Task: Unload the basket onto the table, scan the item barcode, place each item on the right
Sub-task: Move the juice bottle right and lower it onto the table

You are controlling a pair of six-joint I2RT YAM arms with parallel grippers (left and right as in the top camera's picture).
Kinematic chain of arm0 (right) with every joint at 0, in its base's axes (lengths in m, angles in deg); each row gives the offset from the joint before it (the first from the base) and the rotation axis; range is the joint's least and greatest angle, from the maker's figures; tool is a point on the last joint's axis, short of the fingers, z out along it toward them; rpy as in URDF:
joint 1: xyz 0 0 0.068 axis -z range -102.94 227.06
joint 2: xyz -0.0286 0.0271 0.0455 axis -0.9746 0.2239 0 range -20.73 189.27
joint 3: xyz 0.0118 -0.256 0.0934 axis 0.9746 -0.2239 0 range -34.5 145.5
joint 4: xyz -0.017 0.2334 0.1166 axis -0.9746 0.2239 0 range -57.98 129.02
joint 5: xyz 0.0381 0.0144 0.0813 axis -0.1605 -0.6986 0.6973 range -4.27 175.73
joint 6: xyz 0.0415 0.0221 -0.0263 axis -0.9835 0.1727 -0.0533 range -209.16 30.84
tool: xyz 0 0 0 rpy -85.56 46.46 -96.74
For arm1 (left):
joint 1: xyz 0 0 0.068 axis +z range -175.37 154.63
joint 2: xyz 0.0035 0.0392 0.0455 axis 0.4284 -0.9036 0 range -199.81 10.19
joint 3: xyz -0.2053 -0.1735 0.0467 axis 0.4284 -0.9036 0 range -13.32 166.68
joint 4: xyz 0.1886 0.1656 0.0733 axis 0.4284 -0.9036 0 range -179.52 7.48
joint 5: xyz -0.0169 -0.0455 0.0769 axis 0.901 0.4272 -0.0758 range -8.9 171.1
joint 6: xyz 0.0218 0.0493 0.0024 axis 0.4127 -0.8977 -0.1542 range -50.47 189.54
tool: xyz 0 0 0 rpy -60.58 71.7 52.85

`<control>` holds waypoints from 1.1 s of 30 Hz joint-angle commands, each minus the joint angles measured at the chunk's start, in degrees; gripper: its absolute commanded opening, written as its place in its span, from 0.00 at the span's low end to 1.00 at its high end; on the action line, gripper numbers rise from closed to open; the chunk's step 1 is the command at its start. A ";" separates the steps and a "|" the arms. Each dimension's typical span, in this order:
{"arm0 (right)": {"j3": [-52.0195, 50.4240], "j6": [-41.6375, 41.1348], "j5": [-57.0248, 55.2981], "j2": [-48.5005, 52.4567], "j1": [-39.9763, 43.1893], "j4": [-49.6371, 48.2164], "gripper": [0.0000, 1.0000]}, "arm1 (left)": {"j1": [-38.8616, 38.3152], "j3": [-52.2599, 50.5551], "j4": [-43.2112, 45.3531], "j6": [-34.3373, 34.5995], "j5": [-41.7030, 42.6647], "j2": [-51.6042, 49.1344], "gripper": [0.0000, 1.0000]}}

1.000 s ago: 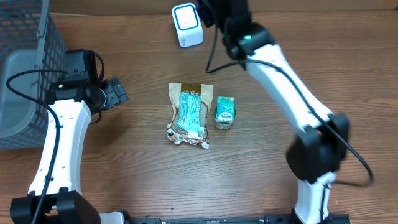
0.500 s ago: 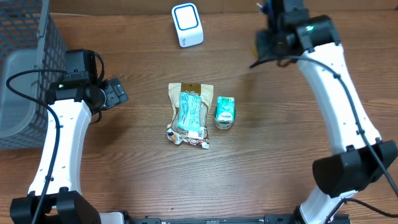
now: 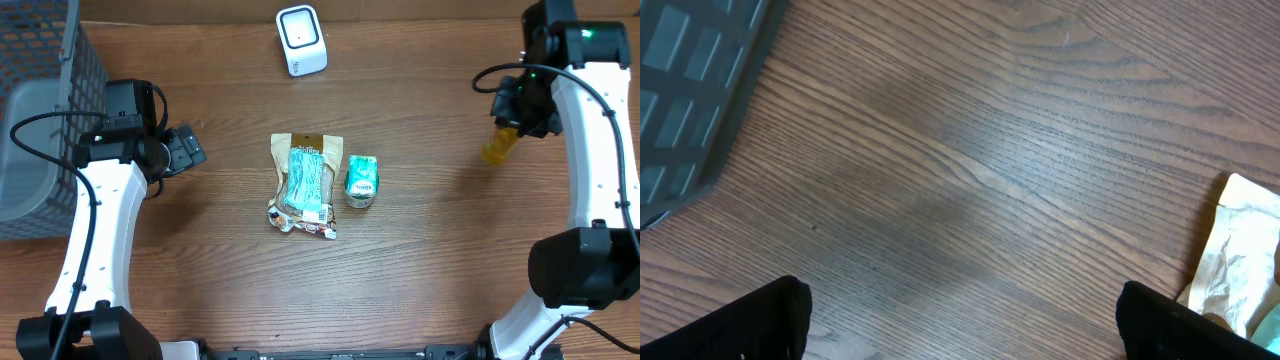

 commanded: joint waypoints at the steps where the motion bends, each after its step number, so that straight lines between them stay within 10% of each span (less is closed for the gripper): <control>1: 0.81 -2.08 0.00 -0.76 1.16 -0.17 0.08 | -0.15 0.52 0.07 -0.72 -0.46 0.63 1.00; 33: -14.40 -2.03 -0.02 -0.76 1.25 -9.27 0.15 | -0.15 0.52 0.09 -0.70 -0.46 0.66 0.99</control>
